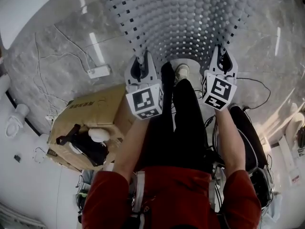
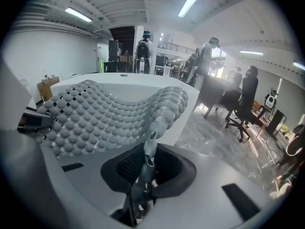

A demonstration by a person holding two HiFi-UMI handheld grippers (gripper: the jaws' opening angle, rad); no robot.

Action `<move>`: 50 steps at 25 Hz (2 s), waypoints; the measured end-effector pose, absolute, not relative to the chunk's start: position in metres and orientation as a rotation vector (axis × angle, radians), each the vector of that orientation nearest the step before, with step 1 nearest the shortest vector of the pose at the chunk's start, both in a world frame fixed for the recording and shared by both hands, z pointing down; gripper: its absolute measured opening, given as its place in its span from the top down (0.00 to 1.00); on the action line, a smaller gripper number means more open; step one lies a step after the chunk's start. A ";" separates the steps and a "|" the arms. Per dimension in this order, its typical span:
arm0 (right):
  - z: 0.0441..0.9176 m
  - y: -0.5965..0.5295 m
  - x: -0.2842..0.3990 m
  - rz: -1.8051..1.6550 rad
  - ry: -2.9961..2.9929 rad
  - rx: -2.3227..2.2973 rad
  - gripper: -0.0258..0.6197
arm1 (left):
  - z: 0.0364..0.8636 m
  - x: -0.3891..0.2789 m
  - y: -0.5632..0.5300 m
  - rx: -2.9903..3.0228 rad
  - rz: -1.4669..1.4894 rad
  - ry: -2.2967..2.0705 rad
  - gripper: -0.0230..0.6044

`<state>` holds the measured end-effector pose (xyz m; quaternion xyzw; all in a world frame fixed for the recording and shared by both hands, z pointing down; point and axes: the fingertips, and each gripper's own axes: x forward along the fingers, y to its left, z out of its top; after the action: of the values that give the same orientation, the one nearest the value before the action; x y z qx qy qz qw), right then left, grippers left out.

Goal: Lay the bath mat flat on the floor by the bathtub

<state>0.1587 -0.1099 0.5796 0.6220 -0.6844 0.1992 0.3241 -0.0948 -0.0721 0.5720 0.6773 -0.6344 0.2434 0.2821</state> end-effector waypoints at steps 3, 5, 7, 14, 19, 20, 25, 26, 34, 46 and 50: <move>0.614 -0.115 0.154 0.527 -1.783 1.599 0.86 | 0.606 -0.101 -0.076 1.797 0.673 -1.694 0.82; 0.634 -0.118 0.149 0.528 -1.772 1.582 0.86 | 0.629 -0.107 -0.079 1.779 0.678 -1.687 0.82; 0.657 -0.122 0.146 0.530 -1.759 1.563 0.86 | 0.654 -0.111 -0.083 1.755 0.685 -1.677 0.82; 0.739 -0.133 0.138 0.553 -1.722 1.505 0.86 | 0.730 -0.119 -0.096 1.733 0.720 -1.656 0.82; 0.786 -0.142 0.129 0.547 -1.713 1.486 0.86 | 0.775 -0.128 -0.103 1.703 0.712 -1.654 0.82; 0.796 -0.144 0.128 0.546 -1.711 1.479 0.86 | 0.784 -0.130 -0.105 1.700 0.713 -1.657 0.82; 0.844 -0.147 0.121 0.532 -1.711 1.446 0.86 | 0.833 -0.138 -0.107 1.712 0.741 -1.660 0.82; 0.853 -0.148 0.121 0.525 -1.712 1.439 0.86 | 0.844 -0.139 -0.107 1.712 0.745 -1.656 0.82; 0.921 -0.161 0.116 0.480 -1.727 1.389 0.86 | 0.920 -0.151 -0.114 1.684 0.752 -1.661 0.82; 1.013 -0.185 0.118 0.452 -1.716 1.358 0.86 | 1.011 -0.156 -0.131 1.696 0.774 -1.675 0.82; 1.035 -0.190 0.126 0.403 -1.704 1.333 0.85 | 1.032 -0.164 -0.134 1.702 0.798 -1.703 0.82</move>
<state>0.1265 -0.1899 1.0354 0.5400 -0.6901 0.1632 0.4533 -0.1644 -0.1341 1.0317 0.6407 -0.6408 0.3002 0.2980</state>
